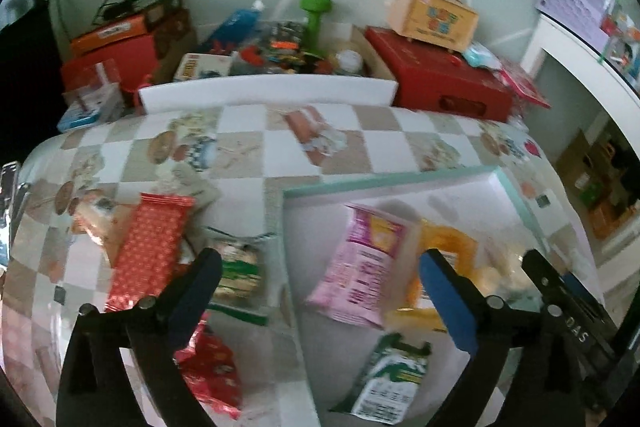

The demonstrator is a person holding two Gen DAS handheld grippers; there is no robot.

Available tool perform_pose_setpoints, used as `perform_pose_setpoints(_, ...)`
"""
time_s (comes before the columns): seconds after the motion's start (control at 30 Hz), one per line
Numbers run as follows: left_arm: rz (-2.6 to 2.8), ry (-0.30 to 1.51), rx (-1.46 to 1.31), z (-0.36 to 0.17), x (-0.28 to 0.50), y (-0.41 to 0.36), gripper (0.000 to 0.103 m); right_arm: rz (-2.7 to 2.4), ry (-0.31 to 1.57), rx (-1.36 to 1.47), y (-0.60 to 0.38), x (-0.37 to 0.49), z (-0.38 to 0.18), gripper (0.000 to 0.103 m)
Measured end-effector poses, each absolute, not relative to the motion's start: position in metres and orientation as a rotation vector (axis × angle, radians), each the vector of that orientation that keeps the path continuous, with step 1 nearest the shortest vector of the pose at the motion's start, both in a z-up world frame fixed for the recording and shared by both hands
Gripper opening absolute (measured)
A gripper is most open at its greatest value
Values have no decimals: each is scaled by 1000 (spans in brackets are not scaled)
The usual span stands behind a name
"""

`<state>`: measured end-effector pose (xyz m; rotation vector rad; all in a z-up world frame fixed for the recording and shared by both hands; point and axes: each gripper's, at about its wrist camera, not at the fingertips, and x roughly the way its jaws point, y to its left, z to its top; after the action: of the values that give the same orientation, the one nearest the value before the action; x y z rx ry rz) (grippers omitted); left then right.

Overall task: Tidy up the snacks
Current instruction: 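Open left tool dropping orange bag into tray while right tool releases bun, then withdraw both tools from tray toward the red snack packs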

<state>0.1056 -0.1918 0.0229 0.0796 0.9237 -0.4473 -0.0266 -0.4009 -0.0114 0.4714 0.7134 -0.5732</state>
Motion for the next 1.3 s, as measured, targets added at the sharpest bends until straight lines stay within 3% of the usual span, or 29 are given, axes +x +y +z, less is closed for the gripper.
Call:
perform_pose_setpoints(0.63,-342,928,41,14,107,-124,99,-536,799,373,-364,-5,-7,103)
perform_pose_setpoints(1.3,-211,964,-41,16,116,-29,99,-318,738,296,-273,27,26,103)
